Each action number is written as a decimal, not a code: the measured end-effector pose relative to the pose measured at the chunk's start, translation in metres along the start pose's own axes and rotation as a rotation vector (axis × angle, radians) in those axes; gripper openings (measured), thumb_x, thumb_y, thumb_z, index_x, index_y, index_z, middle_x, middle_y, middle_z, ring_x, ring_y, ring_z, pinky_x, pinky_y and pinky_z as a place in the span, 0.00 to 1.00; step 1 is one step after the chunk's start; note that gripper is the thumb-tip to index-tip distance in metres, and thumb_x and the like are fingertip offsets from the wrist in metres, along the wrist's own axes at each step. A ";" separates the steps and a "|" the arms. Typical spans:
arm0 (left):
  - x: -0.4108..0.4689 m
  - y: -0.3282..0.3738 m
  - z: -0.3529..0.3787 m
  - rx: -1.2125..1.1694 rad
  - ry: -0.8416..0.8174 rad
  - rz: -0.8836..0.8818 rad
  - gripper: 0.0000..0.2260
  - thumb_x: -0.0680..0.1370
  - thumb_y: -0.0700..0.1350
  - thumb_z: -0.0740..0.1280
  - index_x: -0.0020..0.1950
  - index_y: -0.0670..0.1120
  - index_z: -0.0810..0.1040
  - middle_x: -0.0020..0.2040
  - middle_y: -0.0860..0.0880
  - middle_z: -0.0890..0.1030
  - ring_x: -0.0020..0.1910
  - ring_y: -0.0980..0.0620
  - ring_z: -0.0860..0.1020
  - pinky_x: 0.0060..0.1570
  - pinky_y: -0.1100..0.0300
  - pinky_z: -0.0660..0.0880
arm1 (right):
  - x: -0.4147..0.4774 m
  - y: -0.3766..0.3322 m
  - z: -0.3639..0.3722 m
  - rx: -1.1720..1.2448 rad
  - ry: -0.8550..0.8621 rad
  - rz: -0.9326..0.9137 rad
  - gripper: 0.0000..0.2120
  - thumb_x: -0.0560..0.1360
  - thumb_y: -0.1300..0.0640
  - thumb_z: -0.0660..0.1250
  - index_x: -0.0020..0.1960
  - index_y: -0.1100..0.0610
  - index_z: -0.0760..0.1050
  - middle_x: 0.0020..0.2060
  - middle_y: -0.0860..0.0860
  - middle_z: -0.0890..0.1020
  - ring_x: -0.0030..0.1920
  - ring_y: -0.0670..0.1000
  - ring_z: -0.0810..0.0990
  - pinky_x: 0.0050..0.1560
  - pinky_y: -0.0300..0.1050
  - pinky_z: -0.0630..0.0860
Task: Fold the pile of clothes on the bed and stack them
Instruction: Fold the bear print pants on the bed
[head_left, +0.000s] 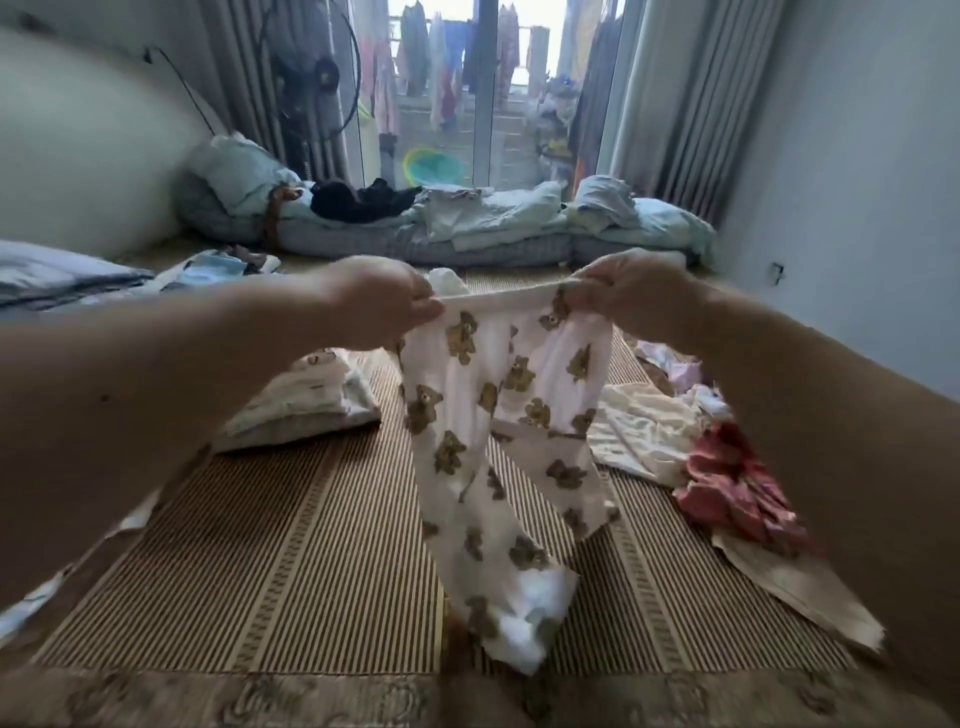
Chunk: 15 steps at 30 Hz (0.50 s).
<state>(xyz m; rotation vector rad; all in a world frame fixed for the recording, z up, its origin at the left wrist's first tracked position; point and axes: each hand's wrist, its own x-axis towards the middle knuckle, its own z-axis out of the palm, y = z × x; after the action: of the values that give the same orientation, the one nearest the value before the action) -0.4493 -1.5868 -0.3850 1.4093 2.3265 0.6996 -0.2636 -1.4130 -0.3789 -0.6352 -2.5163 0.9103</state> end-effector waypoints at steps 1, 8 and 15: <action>-0.001 0.013 -0.017 -0.012 0.049 0.016 0.12 0.82 0.45 0.59 0.42 0.42 0.73 0.36 0.46 0.74 0.29 0.53 0.72 0.28 0.63 0.71 | -0.002 -0.012 -0.012 0.055 0.029 -0.017 0.11 0.75 0.54 0.69 0.50 0.61 0.82 0.36 0.55 0.79 0.30 0.45 0.73 0.32 0.37 0.70; -0.024 0.066 -0.086 0.555 0.531 0.047 0.16 0.81 0.52 0.58 0.55 0.41 0.77 0.36 0.51 0.71 0.37 0.52 0.69 0.34 0.62 0.63 | -0.005 -0.070 -0.050 0.152 0.140 -0.115 0.13 0.74 0.51 0.70 0.50 0.60 0.82 0.36 0.52 0.84 0.33 0.45 0.81 0.40 0.40 0.80; -0.034 0.070 -0.110 0.039 0.297 -0.099 0.06 0.78 0.44 0.66 0.45 0.41 0.78 0.37 0.43 0.80 0.32 0.49 0.77 0.36 0.56 0.77 | -0.003 -0.094 -0.030 0.427 0.171 0.096 0.07 0.73 0.54 0.70 0.40 0.55 0.75 0.38 0.52 0.79 0.39 0.52 0.78 0.42 0.45 0.77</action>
<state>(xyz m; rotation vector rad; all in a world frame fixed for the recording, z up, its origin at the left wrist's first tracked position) -0.4388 -1.6158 -0.2538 1.2681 2.6277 0.8909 -0.2727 -1.4640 -0.2951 -0.6627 -2.0646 1.3173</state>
